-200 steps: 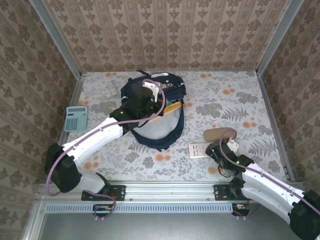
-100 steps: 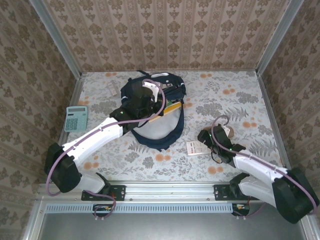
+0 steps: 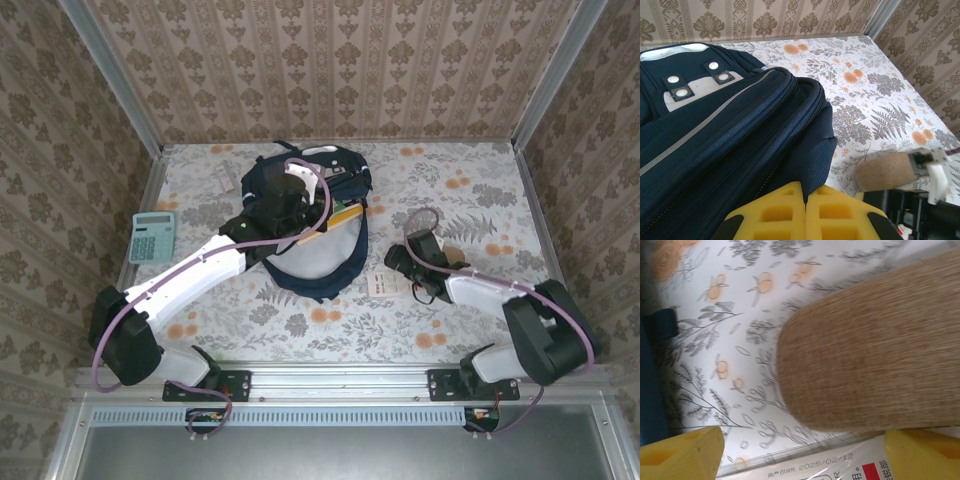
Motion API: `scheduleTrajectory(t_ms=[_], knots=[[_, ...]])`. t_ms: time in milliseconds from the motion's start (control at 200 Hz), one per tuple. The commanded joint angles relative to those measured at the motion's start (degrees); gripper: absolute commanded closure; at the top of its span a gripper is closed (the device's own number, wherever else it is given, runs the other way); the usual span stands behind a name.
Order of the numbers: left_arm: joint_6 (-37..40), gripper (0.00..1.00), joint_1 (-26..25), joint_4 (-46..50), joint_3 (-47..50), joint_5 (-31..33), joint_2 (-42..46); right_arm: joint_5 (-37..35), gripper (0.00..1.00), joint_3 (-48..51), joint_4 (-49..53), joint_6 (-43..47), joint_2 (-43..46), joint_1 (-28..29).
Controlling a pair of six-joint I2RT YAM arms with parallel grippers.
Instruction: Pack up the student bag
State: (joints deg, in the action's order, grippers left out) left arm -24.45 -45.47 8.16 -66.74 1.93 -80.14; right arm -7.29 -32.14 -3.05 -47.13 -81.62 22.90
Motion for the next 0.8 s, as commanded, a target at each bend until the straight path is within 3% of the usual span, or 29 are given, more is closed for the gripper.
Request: scheduleTrajectory(t_ms=[0,135,350,500,655,795], knots=[[-0.01,0.99,-0.76,-2.98,-1.89,-1.5,2.02,10.9,0.17,-4.11,-4.54,4.29,-5.96,0.22],[-0.06,0.99,-0.76,-3.02,-1.82,-1.5,1.92,13.39,0.17,-7.36,-3.99,6.97,-7.41,0.37],[-0.03,0.99,-0.76,-3.02,-1.9,-1.5,1.92,4.44,0.21,-5.98,2.79,5.68,1.03,5.82],[-0.11,0.99,-0.66,-3.1,-1.91,-1.66,1.92,1.39,0.56,-3.56,2.02,2.75,4.45,11.07],[-0.24,0.99,-0.69,-3.04,-1.84,-1.76,2.05,0.74,0.98,-2.97,-1.19,-0.91,0.48,12.89],[-0.23,0.99,-0.71,-3.14,-1.82,-1.67,2.18,-1.05,1.0,-3.61,-2.63,-2.71,-3.92,13.64]])
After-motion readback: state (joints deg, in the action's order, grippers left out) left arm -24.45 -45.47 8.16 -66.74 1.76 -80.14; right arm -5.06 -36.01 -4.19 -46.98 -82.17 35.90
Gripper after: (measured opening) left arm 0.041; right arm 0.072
